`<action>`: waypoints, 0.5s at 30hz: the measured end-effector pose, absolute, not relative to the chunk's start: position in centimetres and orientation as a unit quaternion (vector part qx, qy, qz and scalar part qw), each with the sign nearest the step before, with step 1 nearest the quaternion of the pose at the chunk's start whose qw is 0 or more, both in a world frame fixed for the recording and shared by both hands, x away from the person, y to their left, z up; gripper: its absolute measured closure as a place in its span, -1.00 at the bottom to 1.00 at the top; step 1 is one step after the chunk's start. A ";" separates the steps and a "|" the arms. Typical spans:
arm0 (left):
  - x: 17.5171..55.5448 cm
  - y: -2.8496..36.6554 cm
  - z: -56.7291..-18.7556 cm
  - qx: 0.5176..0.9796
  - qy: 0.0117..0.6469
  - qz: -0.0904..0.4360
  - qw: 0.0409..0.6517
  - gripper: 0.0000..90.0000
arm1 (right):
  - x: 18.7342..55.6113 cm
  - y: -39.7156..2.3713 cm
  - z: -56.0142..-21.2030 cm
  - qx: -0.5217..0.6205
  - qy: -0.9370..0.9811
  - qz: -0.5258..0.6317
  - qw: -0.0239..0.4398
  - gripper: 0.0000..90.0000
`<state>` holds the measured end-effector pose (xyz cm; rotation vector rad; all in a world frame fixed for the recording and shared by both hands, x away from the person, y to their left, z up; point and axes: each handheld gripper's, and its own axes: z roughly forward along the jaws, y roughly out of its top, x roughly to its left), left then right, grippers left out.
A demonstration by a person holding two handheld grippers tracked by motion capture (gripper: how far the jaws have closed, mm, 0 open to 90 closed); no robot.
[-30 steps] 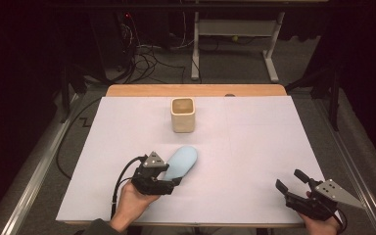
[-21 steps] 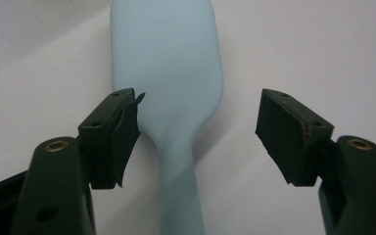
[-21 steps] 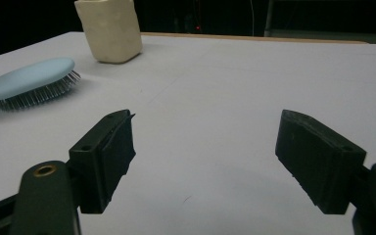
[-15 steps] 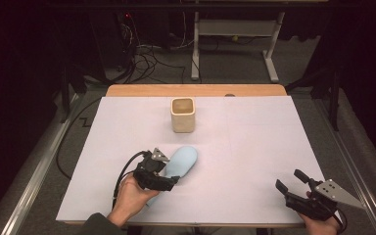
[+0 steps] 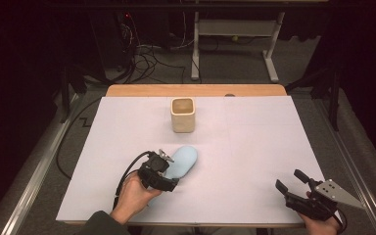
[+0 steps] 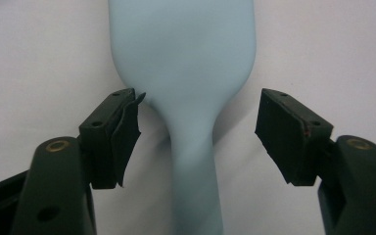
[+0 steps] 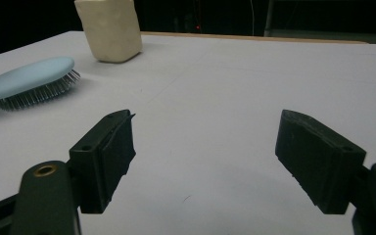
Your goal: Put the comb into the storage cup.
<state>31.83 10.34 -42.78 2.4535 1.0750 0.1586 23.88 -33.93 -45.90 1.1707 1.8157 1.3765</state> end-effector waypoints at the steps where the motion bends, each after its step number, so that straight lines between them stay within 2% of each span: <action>1: 31.9 10.3 -42.8 0.891 0.389 0.056 0.226 -0.27 | 23.9 -33.9 -45.9 0.438 0.679 0.515 0.286 -0.50; 15: 32.4 10.2 -44.2 0.894 0.402 0.054 0.193 -0.25 | 23.9 -33.9 -45.9 0.436 0.682 0.513 0.286 -0.50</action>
